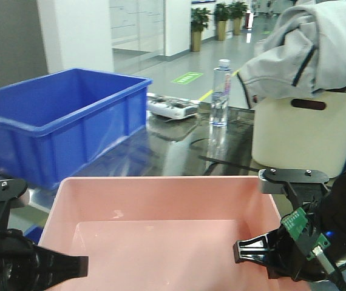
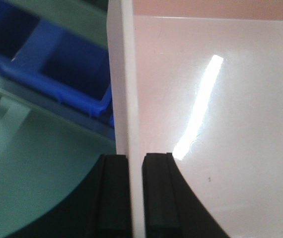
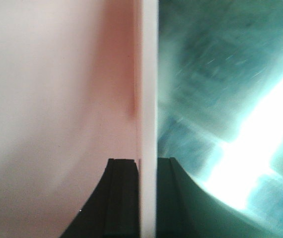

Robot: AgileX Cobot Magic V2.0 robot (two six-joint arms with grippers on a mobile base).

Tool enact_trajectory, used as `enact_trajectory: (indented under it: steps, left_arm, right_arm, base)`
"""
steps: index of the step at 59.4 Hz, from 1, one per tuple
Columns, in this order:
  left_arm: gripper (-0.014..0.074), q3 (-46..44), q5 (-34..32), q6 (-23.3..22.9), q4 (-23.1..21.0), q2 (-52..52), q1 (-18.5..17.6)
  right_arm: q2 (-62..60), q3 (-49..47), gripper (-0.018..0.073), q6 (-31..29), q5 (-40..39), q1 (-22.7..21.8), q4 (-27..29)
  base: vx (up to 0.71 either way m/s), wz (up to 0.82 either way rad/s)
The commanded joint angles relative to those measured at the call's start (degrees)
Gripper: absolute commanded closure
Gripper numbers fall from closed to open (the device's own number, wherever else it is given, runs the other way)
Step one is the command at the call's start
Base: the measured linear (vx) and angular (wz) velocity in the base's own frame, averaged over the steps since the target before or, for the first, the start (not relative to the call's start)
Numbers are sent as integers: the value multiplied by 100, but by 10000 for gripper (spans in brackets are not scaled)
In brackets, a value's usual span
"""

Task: Grab pink bin and stack on right shelf
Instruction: 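Hold the lifted pink bin with both grippers while driving to the shelf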

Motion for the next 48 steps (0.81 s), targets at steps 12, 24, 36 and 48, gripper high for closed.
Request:
enact_trajectory:
  steps: [12,24,36,48]
  left_arm:
    - [555,-188,-492,-24,146,-196,-29]
    - [555,-188,-492,-24,146,-196,-29]
    - [555,-188,-492,-24,146,-196,-29]
    - [555,-188,-492,-24,146,-196,-29]
  right_arm:
    - [-166,-153,561,-43,-134,-47,-428]
    - [-166,-153,561,-43,-134,-47,-428]
    - [-166,-153,561,-43,-134,-47,-428]
    - [-166,-153,561,-43,-134,-47,-428]
  base:
    - [24,-41]
    - [20,-46]
    - [17,-51]
    - [14,-50]
